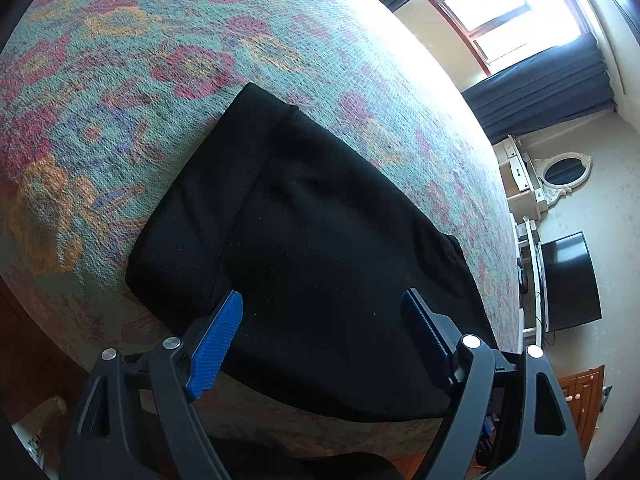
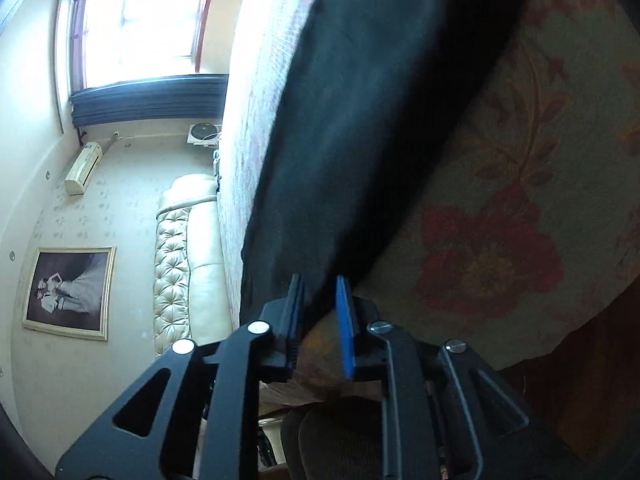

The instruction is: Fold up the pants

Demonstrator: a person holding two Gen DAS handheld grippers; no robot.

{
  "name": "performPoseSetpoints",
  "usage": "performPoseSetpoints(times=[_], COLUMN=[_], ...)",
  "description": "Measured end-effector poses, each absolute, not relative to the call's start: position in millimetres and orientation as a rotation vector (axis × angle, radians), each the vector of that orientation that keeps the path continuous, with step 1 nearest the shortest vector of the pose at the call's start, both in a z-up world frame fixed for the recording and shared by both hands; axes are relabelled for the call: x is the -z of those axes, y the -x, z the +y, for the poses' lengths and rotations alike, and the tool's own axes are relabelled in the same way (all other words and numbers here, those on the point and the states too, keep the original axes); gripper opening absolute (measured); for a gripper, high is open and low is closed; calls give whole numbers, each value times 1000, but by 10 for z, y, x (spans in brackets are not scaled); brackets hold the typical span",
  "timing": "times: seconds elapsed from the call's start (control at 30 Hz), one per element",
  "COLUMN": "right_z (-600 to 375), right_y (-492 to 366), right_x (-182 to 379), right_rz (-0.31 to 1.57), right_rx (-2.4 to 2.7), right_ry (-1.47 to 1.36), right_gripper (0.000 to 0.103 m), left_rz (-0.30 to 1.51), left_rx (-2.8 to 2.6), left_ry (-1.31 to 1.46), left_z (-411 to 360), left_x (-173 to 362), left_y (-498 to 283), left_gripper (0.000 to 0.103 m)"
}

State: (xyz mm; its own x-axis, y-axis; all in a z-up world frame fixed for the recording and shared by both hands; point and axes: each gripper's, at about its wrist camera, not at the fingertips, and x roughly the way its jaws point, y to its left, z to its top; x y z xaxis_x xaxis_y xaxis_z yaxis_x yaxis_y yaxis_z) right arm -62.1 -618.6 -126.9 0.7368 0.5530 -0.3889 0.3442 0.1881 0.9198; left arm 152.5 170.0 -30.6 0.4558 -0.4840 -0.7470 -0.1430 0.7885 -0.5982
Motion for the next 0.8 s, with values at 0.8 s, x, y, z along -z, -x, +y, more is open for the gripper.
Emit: performPoseSetpoints(times=[0.8], right_z=[-8466], right_y=[405], right_x=[1134], right_rz=[867], right_rx=[123], right_ry=[-987], right_gripper=[65], left_rz=[1109], left_rx=[255], left_ry=[523], left_z=[1485], left_x=[374], left_y=[-1592], left_gripper=[86])
